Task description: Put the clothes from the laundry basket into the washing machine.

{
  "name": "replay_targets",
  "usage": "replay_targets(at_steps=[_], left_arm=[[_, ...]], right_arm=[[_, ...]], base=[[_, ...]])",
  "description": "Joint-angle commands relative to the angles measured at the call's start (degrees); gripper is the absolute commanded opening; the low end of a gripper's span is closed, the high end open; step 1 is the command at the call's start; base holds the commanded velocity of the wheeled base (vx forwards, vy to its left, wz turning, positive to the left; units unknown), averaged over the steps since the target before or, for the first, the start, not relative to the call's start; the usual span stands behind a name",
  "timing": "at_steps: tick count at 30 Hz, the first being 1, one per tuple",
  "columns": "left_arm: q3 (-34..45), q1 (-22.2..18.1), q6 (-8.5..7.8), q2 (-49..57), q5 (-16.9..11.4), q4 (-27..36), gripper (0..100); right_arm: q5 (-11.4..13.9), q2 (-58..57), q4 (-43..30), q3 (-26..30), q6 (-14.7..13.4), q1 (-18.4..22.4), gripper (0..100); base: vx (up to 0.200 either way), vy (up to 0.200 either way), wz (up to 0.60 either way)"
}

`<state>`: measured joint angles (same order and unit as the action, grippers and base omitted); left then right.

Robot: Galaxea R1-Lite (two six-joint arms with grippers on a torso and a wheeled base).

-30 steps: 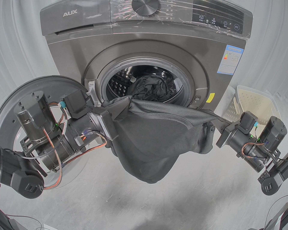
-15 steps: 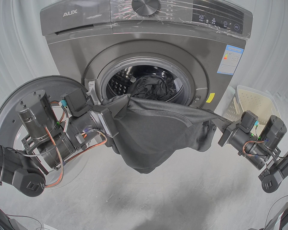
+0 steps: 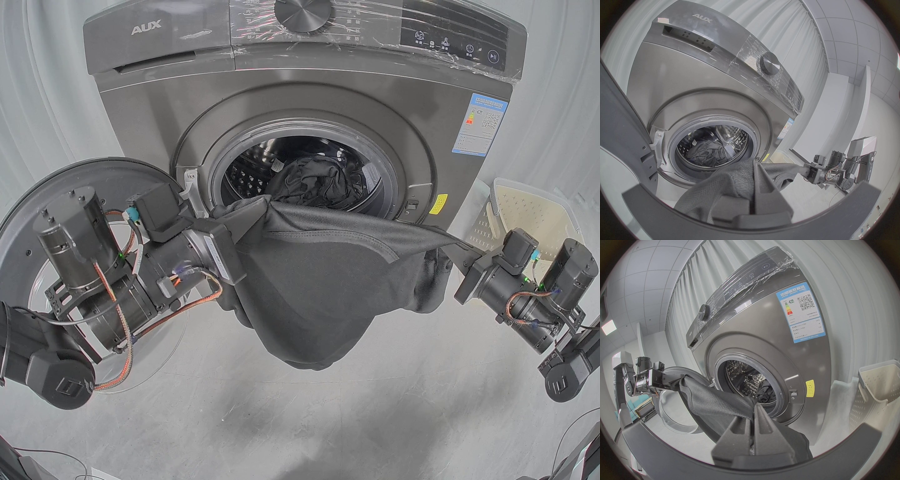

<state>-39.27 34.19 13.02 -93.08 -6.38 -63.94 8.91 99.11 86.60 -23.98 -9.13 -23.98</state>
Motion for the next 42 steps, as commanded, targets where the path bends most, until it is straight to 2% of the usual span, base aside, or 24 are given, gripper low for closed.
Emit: replay_targets(at_steps=[1,2,4,12,26,36,42], left_arm=[[-0.6,0.6,0.08,0.1,-0.1,0.0,0],[-0.6,0.6,0.08,0.1,-0.1,0.0,0],[-1.6,1.3,0.08,0.1,-0.1,0.0,0],[-2.0,1.4,0.08,0.4,-0.3,-0.3,0],[-1.6,2.0,0.16,1.8,-0.2,-0.3,0],[-1.5,2.0,0.25,2.2,-0.2,-0.3,0],[-1.4,1.8,0.25,2.2,-0.2,-0.3,0]], right_arm=[[-0.3,1.6,0.1,0.4,0.0,-2.7,0],[-0.3,1.6,0.1,0.4,0.0,-2.7,100],[-0.4,5.6,0.2,-0.5,-0.1,-4.8,100],[-0.5,19.6,2.1,-7.0,0.5,-4.2,100],[-0.2,25.8,2.1,-9.2,0.8,-4.9,100],[-0.5,34.0,2.1,-18.6,1.6,-5.3,100],[-0.5,35.1,2.3,-18.0,1.9,-5.4,100]], base=[[0.0,0.0,0.0],[0.0,0.0,0.0],[0.0,0.0,0.0],[0.0,0.0,0.0],[0.0,0.0,0.0],[0.0,0.0,0.0],[0.0,0.0,0.0]])
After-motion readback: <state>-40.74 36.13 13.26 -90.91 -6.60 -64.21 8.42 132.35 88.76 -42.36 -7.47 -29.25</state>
